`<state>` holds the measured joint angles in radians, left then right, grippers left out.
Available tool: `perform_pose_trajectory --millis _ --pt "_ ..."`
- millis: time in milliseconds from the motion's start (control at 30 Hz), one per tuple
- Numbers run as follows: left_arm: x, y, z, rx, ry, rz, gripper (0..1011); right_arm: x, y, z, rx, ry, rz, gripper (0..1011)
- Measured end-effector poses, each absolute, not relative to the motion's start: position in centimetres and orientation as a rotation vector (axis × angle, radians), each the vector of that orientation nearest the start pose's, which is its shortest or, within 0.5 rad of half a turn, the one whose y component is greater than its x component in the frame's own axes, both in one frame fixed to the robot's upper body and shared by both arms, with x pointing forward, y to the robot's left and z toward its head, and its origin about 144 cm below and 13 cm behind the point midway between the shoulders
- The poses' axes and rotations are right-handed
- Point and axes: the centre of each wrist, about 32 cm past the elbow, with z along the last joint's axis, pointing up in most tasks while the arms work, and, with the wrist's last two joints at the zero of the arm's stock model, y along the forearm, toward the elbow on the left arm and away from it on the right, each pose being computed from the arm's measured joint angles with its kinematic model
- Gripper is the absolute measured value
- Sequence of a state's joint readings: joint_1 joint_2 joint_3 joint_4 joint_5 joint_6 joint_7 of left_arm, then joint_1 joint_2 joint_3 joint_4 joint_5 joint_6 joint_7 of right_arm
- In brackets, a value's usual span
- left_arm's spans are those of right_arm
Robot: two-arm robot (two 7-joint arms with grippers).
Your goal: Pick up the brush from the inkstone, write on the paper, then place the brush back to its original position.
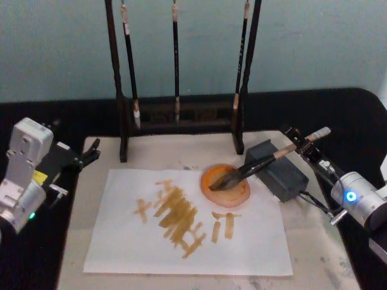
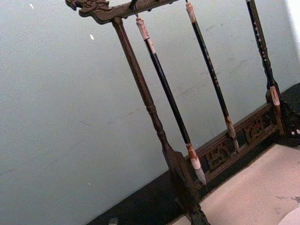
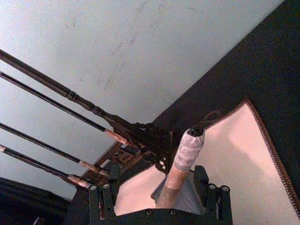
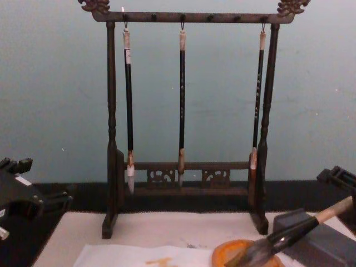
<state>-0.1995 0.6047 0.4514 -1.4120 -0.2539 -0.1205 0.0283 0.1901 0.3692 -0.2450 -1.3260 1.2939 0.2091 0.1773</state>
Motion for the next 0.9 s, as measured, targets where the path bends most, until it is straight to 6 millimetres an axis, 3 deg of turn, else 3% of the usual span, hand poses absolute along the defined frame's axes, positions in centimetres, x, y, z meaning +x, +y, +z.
perform_pose_trajectory --millis 900 --pt "48.86 30.97 113.98 0.304 -0.285 1.248 1010 50.74 -29.0 112.37 0.413 0.869 -1.083 1000"
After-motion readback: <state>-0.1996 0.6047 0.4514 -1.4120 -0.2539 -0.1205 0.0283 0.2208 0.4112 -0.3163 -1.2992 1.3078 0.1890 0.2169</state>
